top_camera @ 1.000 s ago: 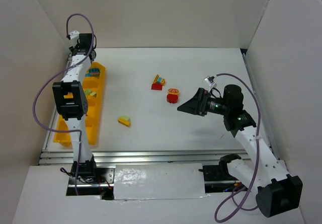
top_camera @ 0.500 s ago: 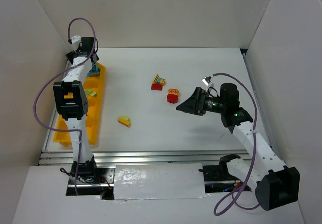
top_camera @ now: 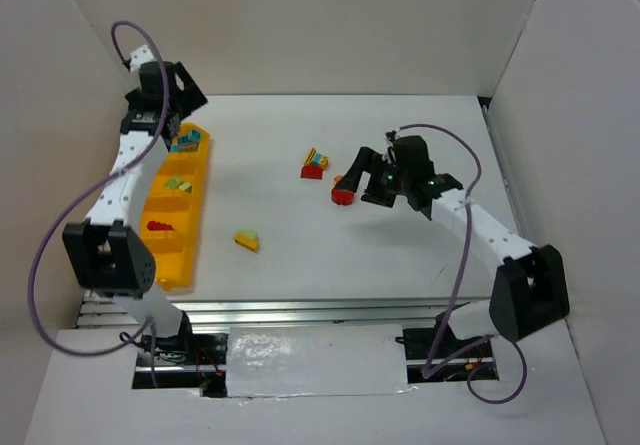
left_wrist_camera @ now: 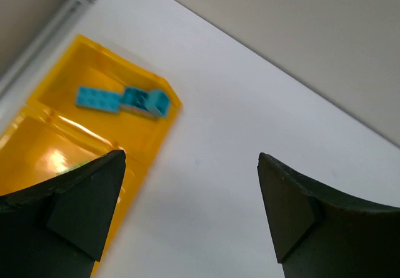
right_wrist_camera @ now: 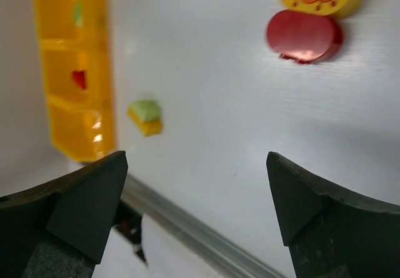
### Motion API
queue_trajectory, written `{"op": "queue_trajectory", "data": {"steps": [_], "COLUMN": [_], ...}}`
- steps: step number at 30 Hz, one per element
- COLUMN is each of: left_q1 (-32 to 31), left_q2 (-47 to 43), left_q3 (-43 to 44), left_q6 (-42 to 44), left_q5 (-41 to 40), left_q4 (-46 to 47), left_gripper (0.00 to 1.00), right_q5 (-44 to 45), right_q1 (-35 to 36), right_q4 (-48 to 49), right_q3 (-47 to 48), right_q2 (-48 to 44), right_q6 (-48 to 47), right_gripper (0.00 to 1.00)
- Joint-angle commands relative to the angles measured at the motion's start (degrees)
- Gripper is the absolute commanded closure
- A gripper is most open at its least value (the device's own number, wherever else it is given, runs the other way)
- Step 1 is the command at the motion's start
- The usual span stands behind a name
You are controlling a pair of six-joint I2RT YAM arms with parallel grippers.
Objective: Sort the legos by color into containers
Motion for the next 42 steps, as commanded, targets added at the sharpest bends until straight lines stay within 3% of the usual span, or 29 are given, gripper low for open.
{"op": "queue_trajectory", "data": {"steps": [1,3,8,14,18,20,22,26,29,30,32,42], "left_q1": [-9.8,-14.8,-18.1,-18.8,-18.8,-18.8,-18.8,-18.7,-18.7,-18.6,-18.5,-18.3], "left_q2": [-12.7,-21.4,-38.4,-50.1,-54.6,-57.3,-58.5,-60.7,-62.8,-63.3,-63.7,-63.3], "left_q3": [-10.8,-19.5,-35.4,-38.8,-38.8,-40.7,-41.7,-43.4,-44.2,-44.5,-44.9,-45.3], "left_q6": [0.0,-0.8,-2.5,1.9,3.2,2.6,1.5,-3.2,-1.9,-1.5,-0.8,1.6], "left_q5": [3.4,3.8,9.7,10.9,3.9,-1.1,-4.7,-13.8,-13.3,-12.3,-11.3,-7.1], "left_q4": [1.6,2.2,2.1,-10.2,-18.7,-19.9,-20.7,-22.7,-20.9,-20.5,-20.3,-18.4], "left_gripper": [0.01,0.00,0.01,0.00,0.00,0.00,0.01,0.01,0.00,0.00,0.01,0.00], "right_q5": [20.0,27.4,30.5,29.2,33.8,29.3,17.5,12.2,10.5,11.2,13.2,15.5], "right_q1": [4.1,5.7,6.3,9.2,18.1,22.3,24.8,28.8,31.4,32.1,33.9,37.2], "right_q4": [-8.4,-10.3,-11.4,-12.9,-10.4,-7.7,-0.8,3.2,-0.8,-2.3,-6.7,-14.0], "right_q3": [7.7,11.7,17.1,22.0,21.0,20.3,18.6,21.4,28.9,31.0,37.0,50.8], "right_q2": [8.2,11.4,19.3,24.2,21.0,20.7,21.0,25.2,33.9,35.9,40.2,50.8], "right_q6": [-2.9,-3.1,-4.4,-5.8,-5.0,-7.2,-12.2,-18.9,-23.8,-24.7,-27.1,-34.9], "right_gripper": [0.00,0.00,0.00,0.00,0.00,0.00,0.00,0.01,0.07,0.15,0.20,0.11]}}
